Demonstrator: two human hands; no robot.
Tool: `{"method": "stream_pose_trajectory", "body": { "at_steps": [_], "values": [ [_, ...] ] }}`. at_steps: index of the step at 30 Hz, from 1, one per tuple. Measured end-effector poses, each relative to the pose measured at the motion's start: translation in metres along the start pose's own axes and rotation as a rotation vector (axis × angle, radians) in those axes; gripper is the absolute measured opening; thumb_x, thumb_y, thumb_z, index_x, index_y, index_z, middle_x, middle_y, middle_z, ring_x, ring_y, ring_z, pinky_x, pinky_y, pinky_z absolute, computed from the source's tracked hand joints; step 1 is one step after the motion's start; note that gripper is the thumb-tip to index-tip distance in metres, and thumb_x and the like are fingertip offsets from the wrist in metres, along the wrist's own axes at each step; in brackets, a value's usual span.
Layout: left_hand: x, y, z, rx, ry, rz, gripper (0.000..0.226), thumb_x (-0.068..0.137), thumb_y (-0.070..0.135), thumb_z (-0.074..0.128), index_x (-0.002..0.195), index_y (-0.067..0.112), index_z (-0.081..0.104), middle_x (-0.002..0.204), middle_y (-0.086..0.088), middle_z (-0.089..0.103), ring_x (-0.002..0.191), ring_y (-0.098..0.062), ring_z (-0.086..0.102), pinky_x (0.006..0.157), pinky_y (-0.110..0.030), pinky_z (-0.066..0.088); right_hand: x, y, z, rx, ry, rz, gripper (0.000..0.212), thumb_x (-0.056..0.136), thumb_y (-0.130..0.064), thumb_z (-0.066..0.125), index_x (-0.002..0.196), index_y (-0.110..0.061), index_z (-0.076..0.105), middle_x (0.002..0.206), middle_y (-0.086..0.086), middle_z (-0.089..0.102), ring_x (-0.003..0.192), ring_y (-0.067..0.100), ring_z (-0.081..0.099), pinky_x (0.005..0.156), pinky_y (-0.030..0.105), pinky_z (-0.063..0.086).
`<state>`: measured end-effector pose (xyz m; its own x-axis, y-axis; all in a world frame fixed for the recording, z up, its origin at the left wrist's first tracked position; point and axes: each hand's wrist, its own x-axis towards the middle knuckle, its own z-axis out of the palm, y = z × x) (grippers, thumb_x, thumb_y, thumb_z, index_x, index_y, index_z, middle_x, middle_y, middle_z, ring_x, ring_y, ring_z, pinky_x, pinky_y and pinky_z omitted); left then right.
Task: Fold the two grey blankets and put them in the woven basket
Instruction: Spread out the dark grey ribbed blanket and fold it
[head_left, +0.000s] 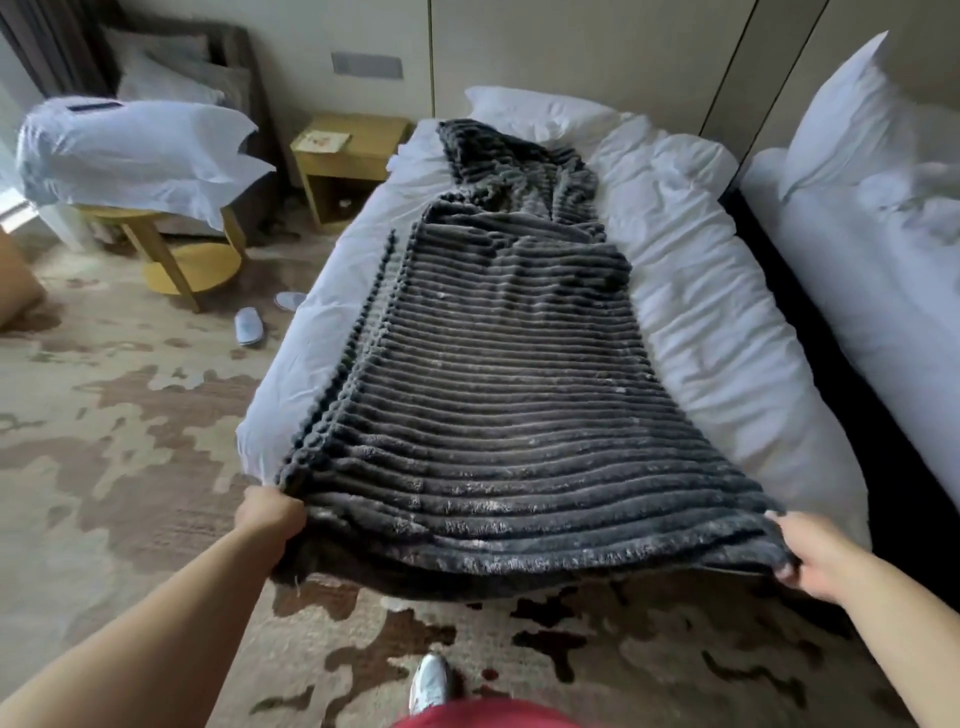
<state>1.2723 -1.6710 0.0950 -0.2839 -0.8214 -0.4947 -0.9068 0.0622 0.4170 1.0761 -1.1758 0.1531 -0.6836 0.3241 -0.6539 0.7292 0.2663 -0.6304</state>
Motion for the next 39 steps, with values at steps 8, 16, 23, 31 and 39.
{"method": "stream_pose_trajectory", "body": {
  "at_steps": [8,16,23,31,39],
  "values": [
    [-0.072,0.028,-0.052,-0.852,-0.398,0.345,0.017,0.09,-0.003,0.05,0.098,0.002,0.064,0.074,-0.012,0.073,0.06,-0.018,0.07,0.049,-0.025,0.055,-0.023,-0.049,-0.038,0.53,-0.304,-0.365,0.031,0.088,0.007,0.038,0.087,-0.016,0.059,0.068,0.0,0.072,0.062,0.01,0.069,0.055,0.019,0.056],
    [-0.081,-0.073,0.006,-0.598,-0.413,-0.302,0.015,0.097,0.001,0.044,0.085,0.0,0.053,0.071,-0.017,0.057,0.03,-0.019,0.056,0.03,-0.02,0.044,0.006,0.071,-0.024,0.604,0.225,-0.001,0.019,0.078,0.007,0.06,0.081,-0.012,0.057,0.113,0.022,0.058,0.104,0.031,0.057,0.077,0.038,0.055],
    [-0.095,-0.034,0.014,-1.143,-0.494,-0.255,0.024,0.096,-0.002,0.037,0.079,0.01,0.051,0.042,0.0,0.056,0.03,-0.006,0.051,0.031,-0.012,0.04,-0.005,0.102,-0.015,0.959,-0.048,0.076,0.035,0.095,-0.007,0.051,0.127,-0.018,0.056,0.131,0.007,0.058,0.119,0.024,0.055,0.102,0.031,0.04],
    [-0.113,0.019,0.002,-1.546,-0.606,-0.027,0.03,0.062,0.007,0.058,0.092,0.011,0.064,0.076,-0.006,0.072,0.078,-0.019,0.068,0.083,-0.04,0.049,-0.039,-0.004,-0.02,1.236,-0.6,-0.272,0.042,0.069,-0.015,0.052,0.11,-0.014,0.062,0.099,0.005,0.072,0.091,0.02,0.071,0.08,0.031,0.056],
    [-0.107,-0.032,0.03,-1.962,-0.275,-0.252,0.03,0.058,0.013,0.049,0.083,0.019,0.063,0.074,0.001,0.066,0.06,-0.013,0.065,0.061,-0.024,0.058,-0.031,0.069,-0.013,1.193,-0.087,0.074,0.019,0.087,-0.013,0.05,0.101,-0.024,0.057,0.12,-0.004,0.058,0.116,0.016,0.053,0.063,0.02,0.05]
  ]
}}
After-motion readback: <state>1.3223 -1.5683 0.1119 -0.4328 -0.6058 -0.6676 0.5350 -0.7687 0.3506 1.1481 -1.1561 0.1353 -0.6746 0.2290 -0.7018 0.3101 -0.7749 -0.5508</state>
